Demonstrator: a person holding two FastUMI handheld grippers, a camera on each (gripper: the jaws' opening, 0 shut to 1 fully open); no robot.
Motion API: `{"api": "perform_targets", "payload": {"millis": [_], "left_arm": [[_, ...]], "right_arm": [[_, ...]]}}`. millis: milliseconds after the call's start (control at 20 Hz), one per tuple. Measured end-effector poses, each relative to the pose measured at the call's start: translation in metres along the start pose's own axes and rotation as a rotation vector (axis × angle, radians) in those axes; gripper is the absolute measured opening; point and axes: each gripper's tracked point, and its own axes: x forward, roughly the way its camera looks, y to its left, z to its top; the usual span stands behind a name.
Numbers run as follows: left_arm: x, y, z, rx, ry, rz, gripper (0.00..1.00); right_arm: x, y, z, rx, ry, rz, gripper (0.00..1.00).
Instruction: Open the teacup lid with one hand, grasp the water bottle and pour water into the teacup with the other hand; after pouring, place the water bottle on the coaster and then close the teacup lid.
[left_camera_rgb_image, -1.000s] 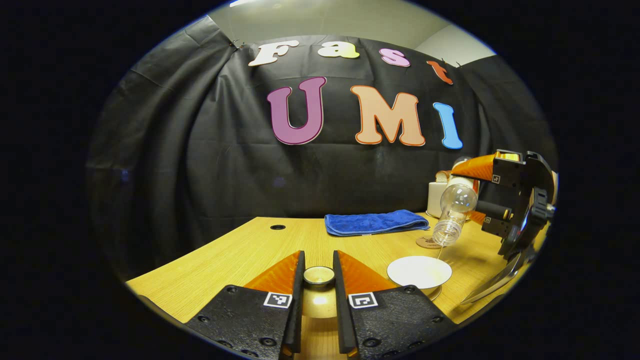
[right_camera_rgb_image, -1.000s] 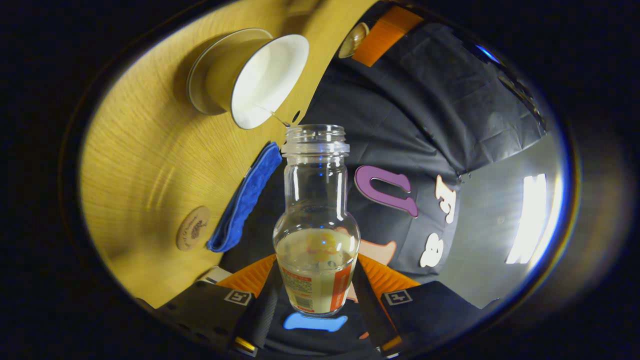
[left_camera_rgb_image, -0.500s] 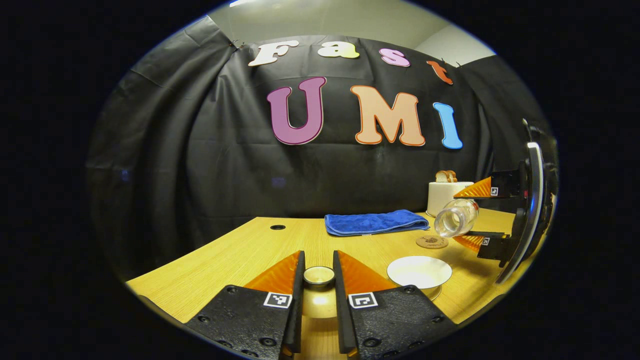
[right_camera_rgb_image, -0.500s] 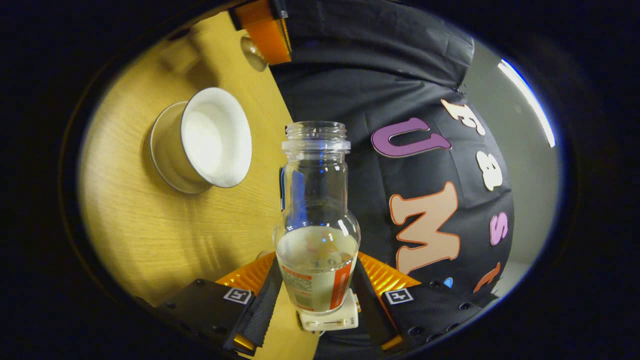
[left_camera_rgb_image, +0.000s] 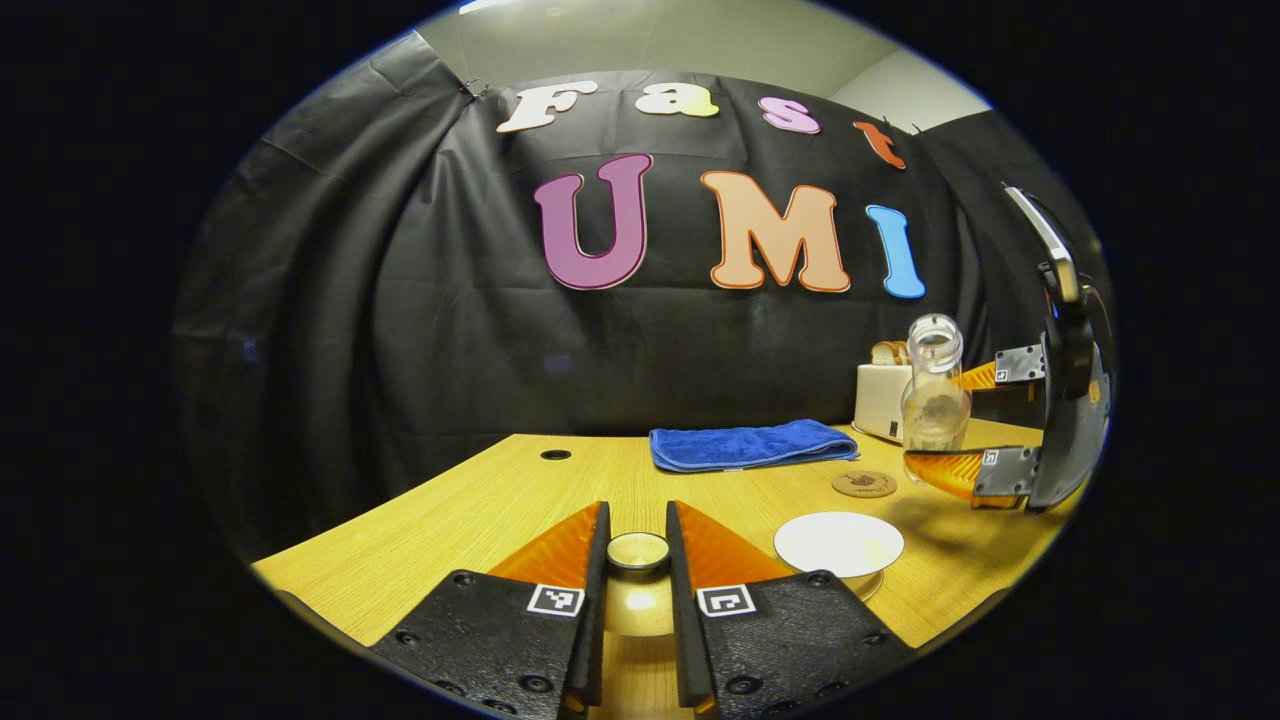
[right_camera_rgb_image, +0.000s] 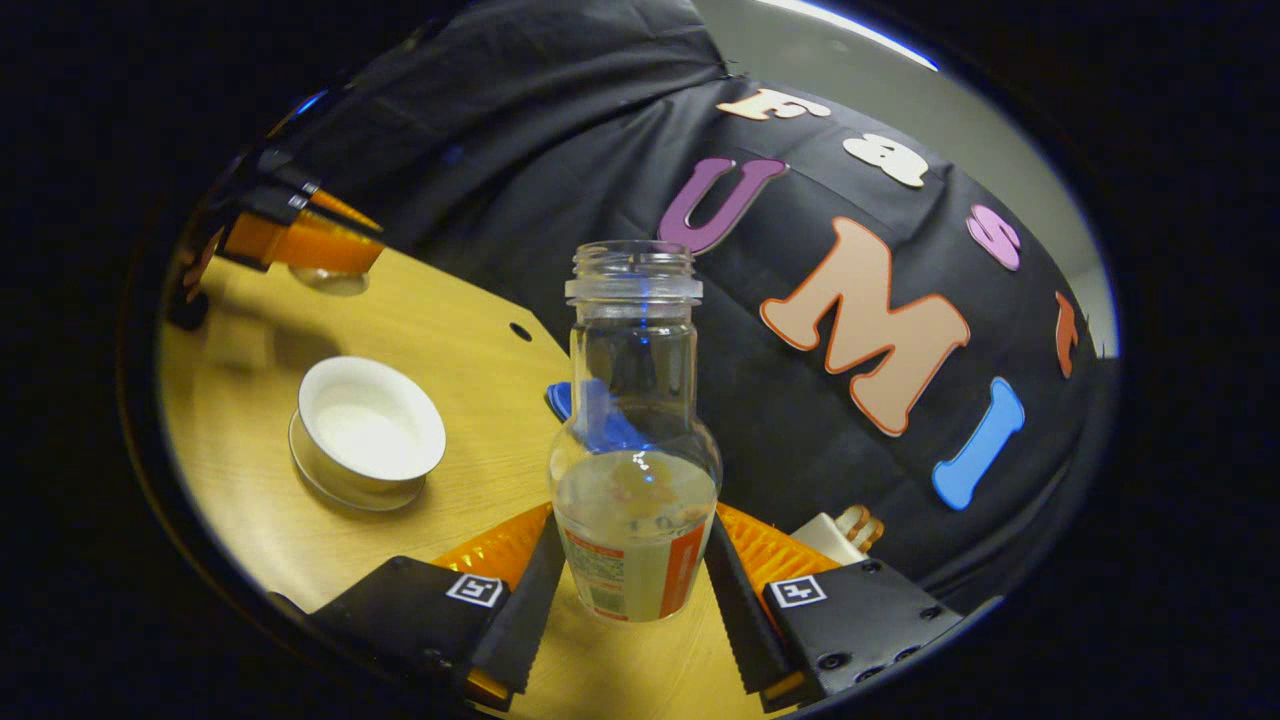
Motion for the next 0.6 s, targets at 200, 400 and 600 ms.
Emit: {"api": "perform_targets", "payload": {"millis": [200, 400, 600], "left_arm": [[0.000, 0.000, 0.000, 0.000, -0.001, 0.000, 0.26], [0.000, 0.000, 0.000, 0.000, -0.001, 0.000, 0.26], [0.000, 0.000, 0.000, 0.000, -0.001, 0.000, 0.26]], "right_arm": [[0.008, -0.019, -0.012, 0.229, 0.013, -0.014, 0.79], [0.018, -0.031, -0.034, 0.406, 0.056, -0.001, 0.81], [0.025, -0.029, -0.056, 0.523, 0.099, 0.026, 0.82]]}}
